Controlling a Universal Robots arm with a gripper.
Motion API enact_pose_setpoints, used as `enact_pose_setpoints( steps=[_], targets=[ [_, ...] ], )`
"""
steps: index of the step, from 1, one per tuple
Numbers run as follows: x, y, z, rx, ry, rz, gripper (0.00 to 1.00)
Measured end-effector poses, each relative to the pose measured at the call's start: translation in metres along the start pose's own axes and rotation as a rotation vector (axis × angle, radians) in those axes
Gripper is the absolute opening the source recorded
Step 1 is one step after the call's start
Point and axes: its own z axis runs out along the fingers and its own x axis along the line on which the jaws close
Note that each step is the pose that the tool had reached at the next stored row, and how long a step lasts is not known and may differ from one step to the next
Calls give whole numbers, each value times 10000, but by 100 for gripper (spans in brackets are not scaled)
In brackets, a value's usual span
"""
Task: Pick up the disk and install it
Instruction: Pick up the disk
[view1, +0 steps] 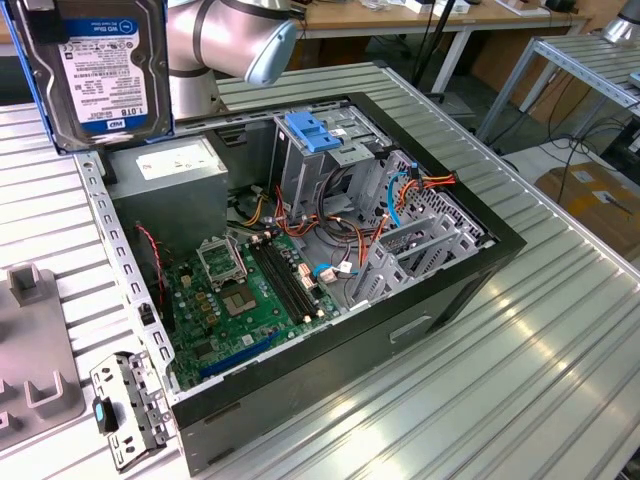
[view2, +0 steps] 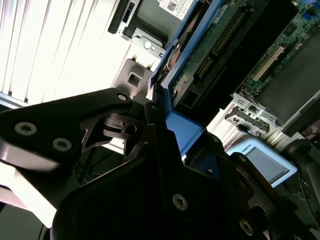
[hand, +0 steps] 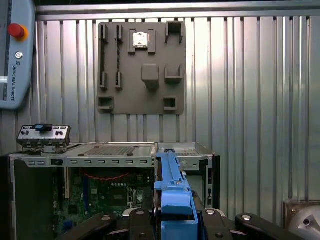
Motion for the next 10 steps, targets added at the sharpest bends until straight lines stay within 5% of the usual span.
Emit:
enact_pose_setpoints(
  steps=[10],
  targets=[
    [-3,-155,3,1,-1,0,37]
  ],
)
